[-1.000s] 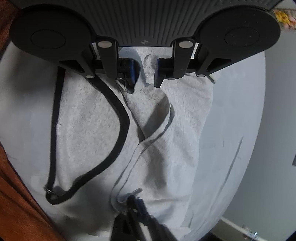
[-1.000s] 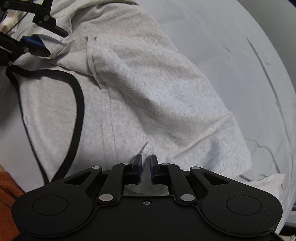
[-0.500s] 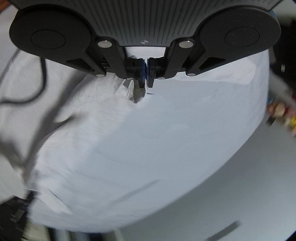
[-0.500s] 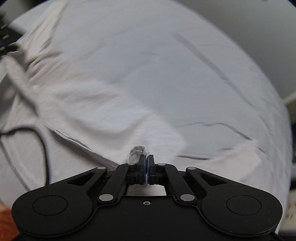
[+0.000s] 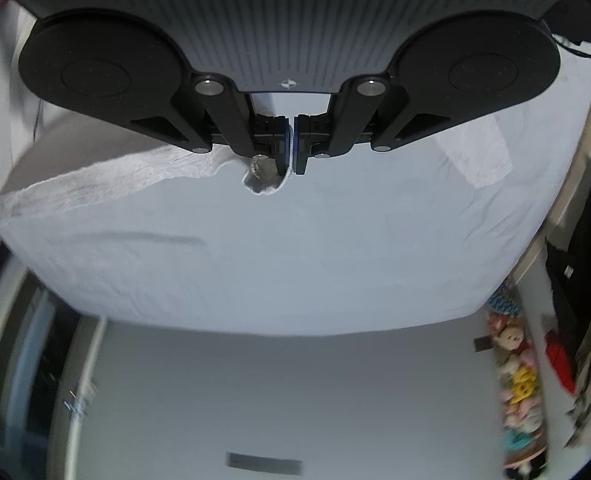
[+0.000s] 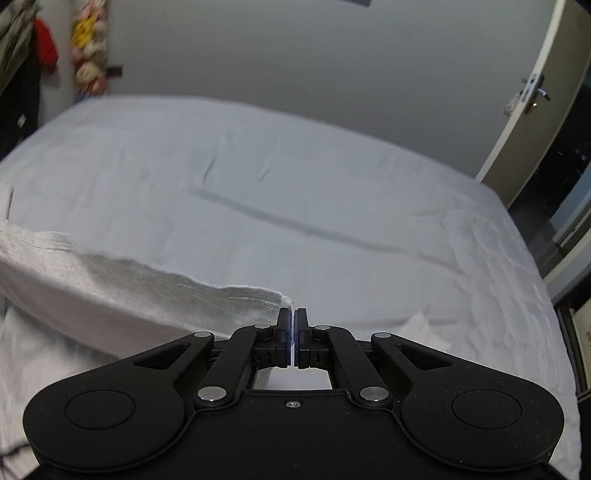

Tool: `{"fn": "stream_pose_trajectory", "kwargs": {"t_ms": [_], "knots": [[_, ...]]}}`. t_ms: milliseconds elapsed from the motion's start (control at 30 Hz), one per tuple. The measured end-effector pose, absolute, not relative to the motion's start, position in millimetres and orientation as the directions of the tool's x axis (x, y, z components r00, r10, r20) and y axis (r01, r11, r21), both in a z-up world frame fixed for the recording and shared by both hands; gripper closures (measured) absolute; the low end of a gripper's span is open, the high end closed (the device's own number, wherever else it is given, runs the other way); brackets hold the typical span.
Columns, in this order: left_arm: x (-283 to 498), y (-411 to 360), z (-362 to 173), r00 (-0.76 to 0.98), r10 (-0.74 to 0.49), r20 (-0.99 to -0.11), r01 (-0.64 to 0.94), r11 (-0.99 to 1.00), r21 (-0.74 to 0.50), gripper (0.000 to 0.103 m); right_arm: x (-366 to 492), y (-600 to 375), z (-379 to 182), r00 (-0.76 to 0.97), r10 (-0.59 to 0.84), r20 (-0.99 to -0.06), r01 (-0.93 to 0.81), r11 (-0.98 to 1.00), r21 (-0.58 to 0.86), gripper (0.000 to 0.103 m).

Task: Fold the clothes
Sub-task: 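Lift the grey garment hem with both grippers and lay it across the bed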

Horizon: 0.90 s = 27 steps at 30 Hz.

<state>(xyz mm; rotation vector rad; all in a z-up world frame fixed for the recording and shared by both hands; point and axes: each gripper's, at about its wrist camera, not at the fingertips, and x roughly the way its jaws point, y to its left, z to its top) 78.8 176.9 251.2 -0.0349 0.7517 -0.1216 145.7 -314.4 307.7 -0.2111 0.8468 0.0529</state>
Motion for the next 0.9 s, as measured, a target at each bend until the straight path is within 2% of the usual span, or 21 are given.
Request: {"fn": "stream_pose_trajectory", "kwargs": {"t_ms": [133,267,433,600,633,767,833,900], "knots": [[115.2,190.6,253.0,0.723,-0.091,-0.685,0.030,0.995,-0.100,0.102,186.4,-315.7,311.3,0.691,-0.038,-0.722,-0.088,0.987,-0.136,0.103],[163.7,192.2,233.2,0.703,-0.067,-0.708,-0.025,0.993,-0.119,0.102,225.0,-315.0,299.9,0.693,-0.067,-0.718,-0.053,0.988,-0.143,0.103],[212.6,175.1,193.2,0.648,-0.005,-0.762,-0.032,0.999,-0.033,0.102,277.7,-316.4,261.3,0.669,-0.121,-0.734,0.012,0.988,-0.151,0.103],[239.3,171.0,148.1,0.608,-0.001,-0.794,-0.021,1.000,-0.018,0.099,318.0,-331.2,204.4,0.608,-0.117,-0.786,0.044,0.993,-0.114,0.103],[242.1,171.4,142.5,0.604,0.001,-0.797,-0.021,1.000,-0.015,0.097,320.4,-333.9,196.9,0.600,-0.113,-0.792,0.047,0.993,-0.105,0.103],[251.0,187.1,127.5,0.585,0.024,-0.811,-0.064,0.998,-0.017,0.070,327.3,-351.2,162.6,0.552,-0.024,-0.833,0.054,0.998,0.007,0.102],[253.1,192.0,128.9,0.591,0.020,-0.806,-0.078,0.996,-0.032,0.062,327.3,-357.0,155.1,0.543,0.021,-0.840,0.049,0.997,0.056,0.102],[250.5,201.9,134.1,0.617,-0.016,-0.787,-0.083,0.993,-0.085,0.059,324.8,-360.6,153.5,0.545,0.051,-0.837,0.046,0.995,0.091,0.097]]}}
